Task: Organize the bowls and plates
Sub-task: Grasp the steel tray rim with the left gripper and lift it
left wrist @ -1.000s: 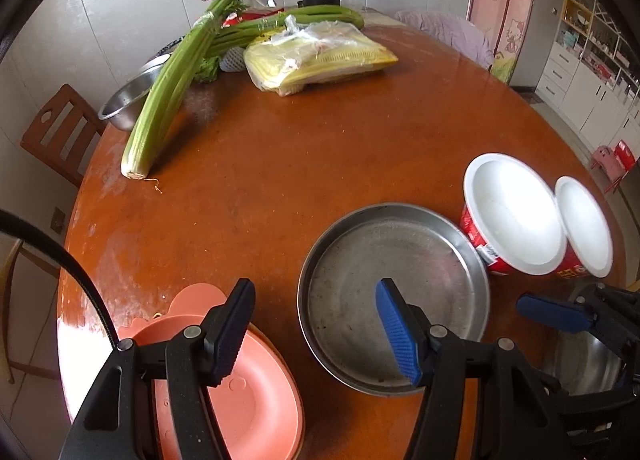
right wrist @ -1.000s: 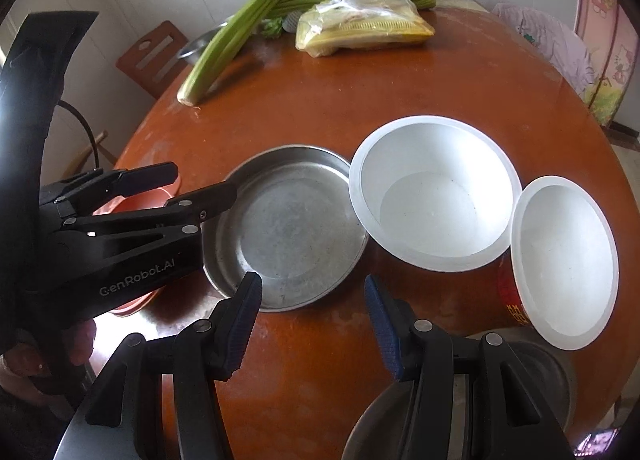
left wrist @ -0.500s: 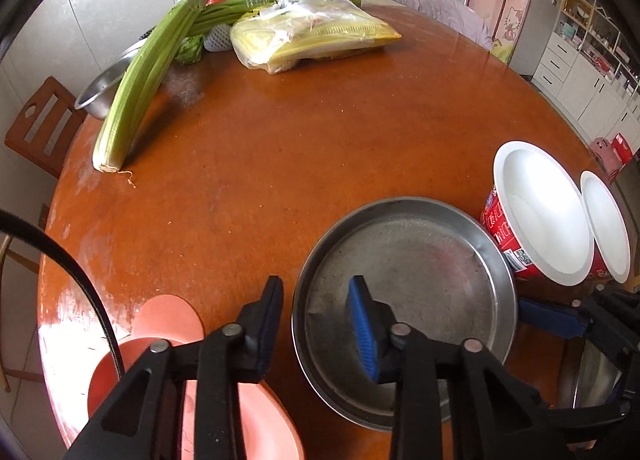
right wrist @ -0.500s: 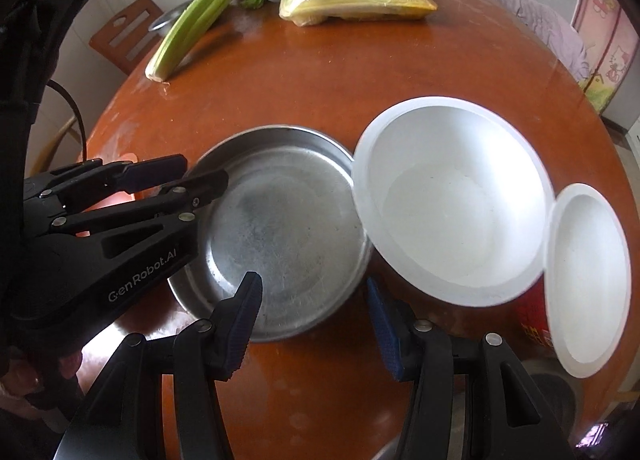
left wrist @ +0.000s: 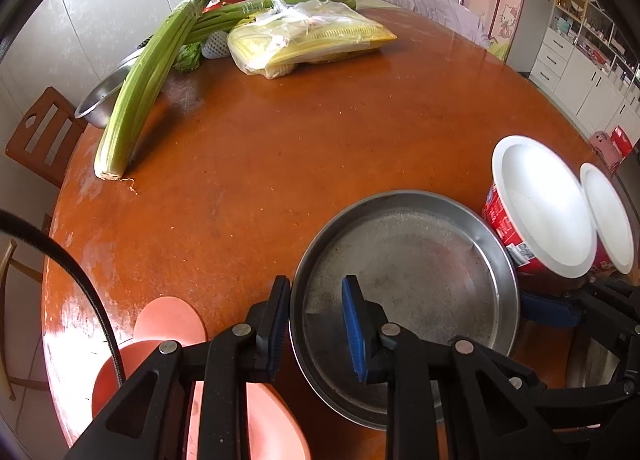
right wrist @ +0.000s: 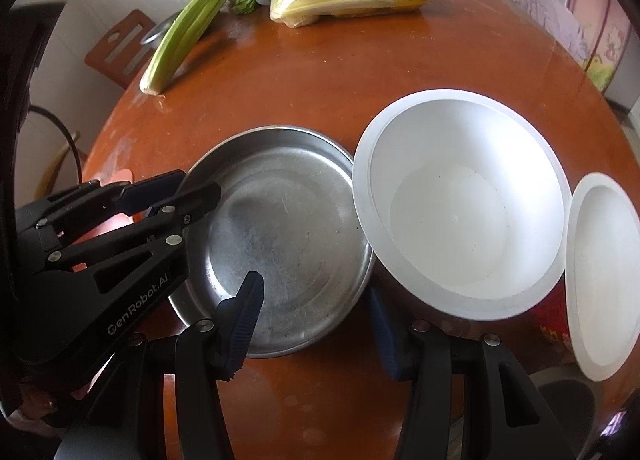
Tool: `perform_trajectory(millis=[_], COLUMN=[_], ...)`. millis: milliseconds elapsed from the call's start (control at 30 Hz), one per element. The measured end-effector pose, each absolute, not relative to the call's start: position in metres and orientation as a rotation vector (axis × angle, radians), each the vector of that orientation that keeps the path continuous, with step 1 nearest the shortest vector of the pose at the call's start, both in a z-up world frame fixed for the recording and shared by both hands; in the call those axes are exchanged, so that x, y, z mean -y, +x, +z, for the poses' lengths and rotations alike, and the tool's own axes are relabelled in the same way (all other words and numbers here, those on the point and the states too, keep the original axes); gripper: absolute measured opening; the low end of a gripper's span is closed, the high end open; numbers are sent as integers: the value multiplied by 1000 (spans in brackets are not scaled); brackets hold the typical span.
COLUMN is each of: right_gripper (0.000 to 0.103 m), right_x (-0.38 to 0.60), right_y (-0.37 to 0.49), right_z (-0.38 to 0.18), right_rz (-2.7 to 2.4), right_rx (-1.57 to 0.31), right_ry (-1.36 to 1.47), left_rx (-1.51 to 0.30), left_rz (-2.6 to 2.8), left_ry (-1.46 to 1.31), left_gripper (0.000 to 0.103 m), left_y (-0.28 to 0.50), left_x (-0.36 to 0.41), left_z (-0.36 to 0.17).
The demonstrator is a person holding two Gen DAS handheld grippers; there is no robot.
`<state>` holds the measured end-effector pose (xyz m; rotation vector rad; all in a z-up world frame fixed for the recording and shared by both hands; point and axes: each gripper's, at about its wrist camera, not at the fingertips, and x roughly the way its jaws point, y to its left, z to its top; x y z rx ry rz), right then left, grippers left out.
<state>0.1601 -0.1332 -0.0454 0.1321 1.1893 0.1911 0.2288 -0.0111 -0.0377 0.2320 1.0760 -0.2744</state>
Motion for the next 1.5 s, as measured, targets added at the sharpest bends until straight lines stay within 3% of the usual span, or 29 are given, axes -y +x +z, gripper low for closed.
perform_trajectory(millis=[800,1500], right_gripper=[54,54], right_x=[121,51], right_y=[129,116], right_z=[11,46], right_rz=[290,439], right_rx=[-1036,-940], right_ry=[142,15], left_rx=[-930,-846], left_rz=[-230,-95], left_ry=[175,63], left_gripper=[27,28], left_y=[185,142], left_x=[-15,-92], left_z=[26,58])
